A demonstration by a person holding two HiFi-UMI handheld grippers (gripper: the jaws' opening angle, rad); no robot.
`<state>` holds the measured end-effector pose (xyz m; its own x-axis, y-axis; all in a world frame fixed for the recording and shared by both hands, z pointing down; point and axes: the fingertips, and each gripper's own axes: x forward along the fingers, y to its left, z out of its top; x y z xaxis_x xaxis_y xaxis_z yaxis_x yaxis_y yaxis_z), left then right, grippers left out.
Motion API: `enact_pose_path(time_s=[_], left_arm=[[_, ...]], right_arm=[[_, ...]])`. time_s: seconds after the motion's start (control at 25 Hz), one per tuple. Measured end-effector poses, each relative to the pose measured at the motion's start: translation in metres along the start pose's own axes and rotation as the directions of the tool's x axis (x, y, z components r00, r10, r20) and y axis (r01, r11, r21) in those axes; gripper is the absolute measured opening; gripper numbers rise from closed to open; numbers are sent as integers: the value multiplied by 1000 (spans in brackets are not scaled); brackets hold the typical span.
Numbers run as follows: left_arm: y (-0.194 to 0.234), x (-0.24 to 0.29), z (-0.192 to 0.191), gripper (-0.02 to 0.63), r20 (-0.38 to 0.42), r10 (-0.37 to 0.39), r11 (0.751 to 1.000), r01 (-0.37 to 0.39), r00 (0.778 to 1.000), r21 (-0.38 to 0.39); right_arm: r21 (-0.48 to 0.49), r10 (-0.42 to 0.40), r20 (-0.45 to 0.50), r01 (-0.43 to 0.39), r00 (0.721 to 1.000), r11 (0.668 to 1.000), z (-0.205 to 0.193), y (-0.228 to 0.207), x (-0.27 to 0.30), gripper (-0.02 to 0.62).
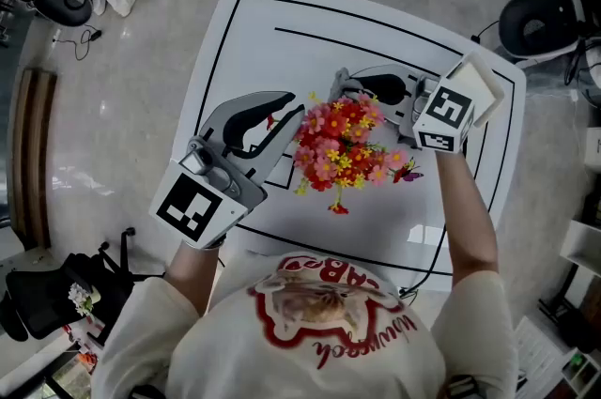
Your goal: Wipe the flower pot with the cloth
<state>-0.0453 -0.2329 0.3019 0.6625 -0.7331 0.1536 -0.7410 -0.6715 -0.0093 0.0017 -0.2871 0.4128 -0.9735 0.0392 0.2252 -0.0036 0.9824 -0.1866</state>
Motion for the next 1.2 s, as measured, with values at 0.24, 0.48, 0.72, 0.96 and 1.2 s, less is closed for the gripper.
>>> enact_pose_path(time_s=[0.24, 0.48, 0.72, 0.96, 1.2], left_arm=[[-2, 0, 0, 57, -1, -3, 1000, 3, 1000, -5], [-3, -1, 1, 57, 4, 2, 1000, -2, 1000, -5], [-4, -1, 7, 57, 8, 1, 1000, -1, 1000, 19], [-11, 0, 6, 57, 0, -8, 999, 8, 1000, 37], [-20, 3, 10, 57, 3, -36, 998, 36, 999, 49]], right_arm=[[25, 17, -17, -17, 1000, 1000, -12, 8, 0, 43], [35, 16, -45, -15, 999, 999, -26, 12, -6, 43], [45, 2, -43, 0, 999, 999, -28, 17, -13, 43], [53, -33, -40, 35, 999, 998, -33, 21, -24, 43], [60, -54, -36, 56, 998, 997, -35, 28, -35, 43]])
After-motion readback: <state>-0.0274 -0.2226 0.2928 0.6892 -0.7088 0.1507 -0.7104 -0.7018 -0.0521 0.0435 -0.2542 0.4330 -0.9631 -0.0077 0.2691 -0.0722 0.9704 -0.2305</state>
